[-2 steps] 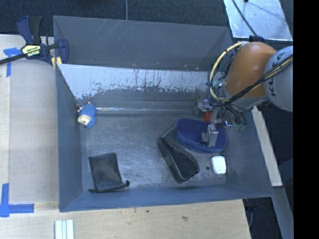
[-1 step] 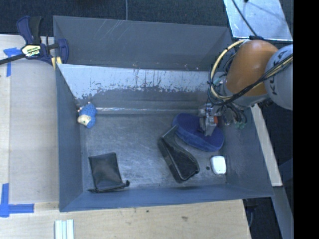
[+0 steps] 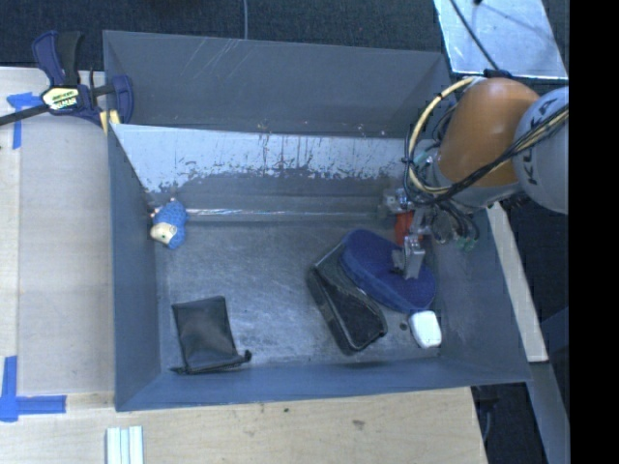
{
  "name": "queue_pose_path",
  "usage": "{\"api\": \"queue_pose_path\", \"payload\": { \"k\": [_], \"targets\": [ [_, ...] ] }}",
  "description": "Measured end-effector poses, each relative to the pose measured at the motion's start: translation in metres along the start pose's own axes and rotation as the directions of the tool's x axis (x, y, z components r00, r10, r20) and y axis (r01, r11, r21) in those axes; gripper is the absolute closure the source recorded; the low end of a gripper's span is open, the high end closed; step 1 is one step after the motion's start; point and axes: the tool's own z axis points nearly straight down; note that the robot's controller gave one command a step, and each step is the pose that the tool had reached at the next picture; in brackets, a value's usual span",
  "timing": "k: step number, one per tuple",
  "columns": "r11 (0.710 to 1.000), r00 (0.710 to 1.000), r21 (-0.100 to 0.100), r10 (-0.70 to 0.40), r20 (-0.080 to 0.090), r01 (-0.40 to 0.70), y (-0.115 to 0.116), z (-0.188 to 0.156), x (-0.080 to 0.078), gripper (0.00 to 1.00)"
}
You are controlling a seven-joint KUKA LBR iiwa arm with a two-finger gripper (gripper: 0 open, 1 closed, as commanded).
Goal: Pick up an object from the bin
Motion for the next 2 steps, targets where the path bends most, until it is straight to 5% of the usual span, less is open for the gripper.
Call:
{"api": "queue_pose_path", "payload": {
  "k": [1,2],
  "targets": [
    [1.000,1.000,0.001,0.000,0.003,0.000,-0.0009,-0.0011,-0.0008,1.00],
    [1.000,1.000,0.001,0.000,0.000,0.000,-0.0004,0.0000,0.0000,0.00]
  ]
}}
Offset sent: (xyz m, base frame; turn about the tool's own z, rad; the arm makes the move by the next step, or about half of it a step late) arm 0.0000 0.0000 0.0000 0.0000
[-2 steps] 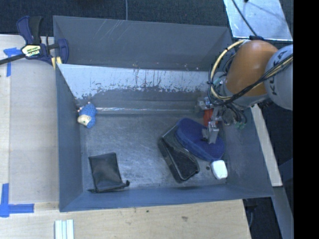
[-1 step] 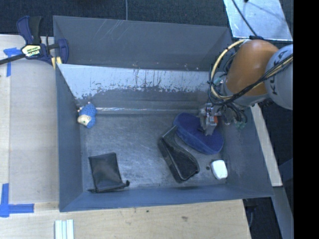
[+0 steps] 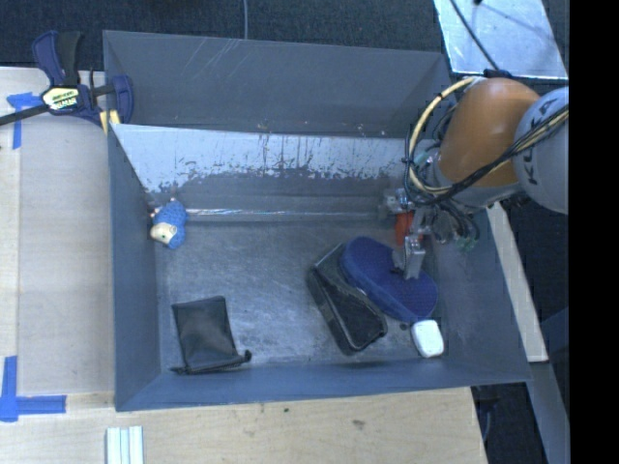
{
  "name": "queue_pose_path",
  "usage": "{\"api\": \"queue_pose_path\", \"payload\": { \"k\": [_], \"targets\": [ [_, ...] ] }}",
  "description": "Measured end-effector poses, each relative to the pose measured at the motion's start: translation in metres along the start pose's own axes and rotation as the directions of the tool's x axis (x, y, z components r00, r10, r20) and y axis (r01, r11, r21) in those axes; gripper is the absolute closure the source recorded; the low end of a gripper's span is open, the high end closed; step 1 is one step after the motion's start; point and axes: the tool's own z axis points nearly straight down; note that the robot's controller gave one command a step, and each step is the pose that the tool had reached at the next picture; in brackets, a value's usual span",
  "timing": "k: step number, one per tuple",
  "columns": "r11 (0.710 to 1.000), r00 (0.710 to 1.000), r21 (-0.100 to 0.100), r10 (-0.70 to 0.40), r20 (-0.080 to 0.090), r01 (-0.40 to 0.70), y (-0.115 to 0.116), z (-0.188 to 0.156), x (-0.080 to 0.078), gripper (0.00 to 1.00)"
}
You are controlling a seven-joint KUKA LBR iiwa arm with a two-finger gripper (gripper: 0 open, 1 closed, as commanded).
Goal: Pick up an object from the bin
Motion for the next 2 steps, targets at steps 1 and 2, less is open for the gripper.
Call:
{"api": "queue_pose_path", "payload": {
  "k": [1,2],
  "targets": [
    [0.989,0.989,0.002,-0.146,0.004,0.146,0.0606,-0.0001,0.0894,0.00],
    [0.989,0.989,0.004,-0.145,0.015,0.145,0.0597,-0.0022,0.0850,1.00]
  ]
}}
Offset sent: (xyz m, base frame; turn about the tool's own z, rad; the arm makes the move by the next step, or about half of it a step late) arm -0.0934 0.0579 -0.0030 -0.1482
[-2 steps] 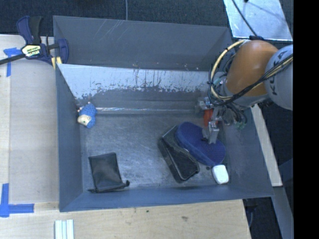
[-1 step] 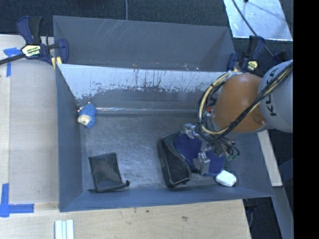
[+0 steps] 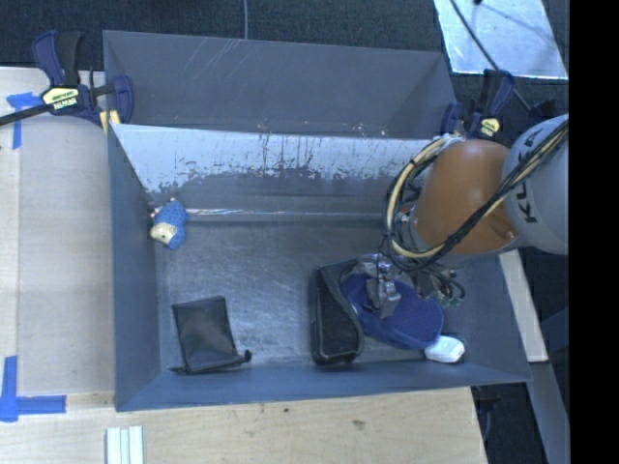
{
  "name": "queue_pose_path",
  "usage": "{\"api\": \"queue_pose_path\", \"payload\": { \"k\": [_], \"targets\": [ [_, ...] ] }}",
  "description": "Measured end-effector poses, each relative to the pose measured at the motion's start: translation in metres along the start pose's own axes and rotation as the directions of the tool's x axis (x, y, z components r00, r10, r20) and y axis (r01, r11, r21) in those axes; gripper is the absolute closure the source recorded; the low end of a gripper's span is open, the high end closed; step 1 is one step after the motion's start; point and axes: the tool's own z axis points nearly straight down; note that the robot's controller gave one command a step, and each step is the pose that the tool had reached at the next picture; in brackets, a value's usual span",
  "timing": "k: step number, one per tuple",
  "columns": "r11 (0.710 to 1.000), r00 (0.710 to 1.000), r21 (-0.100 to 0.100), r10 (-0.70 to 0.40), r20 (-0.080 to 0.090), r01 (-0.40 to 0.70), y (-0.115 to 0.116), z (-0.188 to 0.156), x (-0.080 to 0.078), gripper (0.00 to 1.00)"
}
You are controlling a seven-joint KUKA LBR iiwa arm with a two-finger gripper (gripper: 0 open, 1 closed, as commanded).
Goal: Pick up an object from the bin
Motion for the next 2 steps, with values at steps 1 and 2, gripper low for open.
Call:
{"api": "queue_pose_path", "payload": {
  "k": [1,2],
  "targets": [
    [1.000,1.000,-0.003,-0.007,-0.011,0.007,-0.012,-0.081,0.031,1.00],
    [1.000,1.000,-0.001,-0.009,-0.009,0.009,-0.037,-0.174,0.012,1.00]
  ]
}}
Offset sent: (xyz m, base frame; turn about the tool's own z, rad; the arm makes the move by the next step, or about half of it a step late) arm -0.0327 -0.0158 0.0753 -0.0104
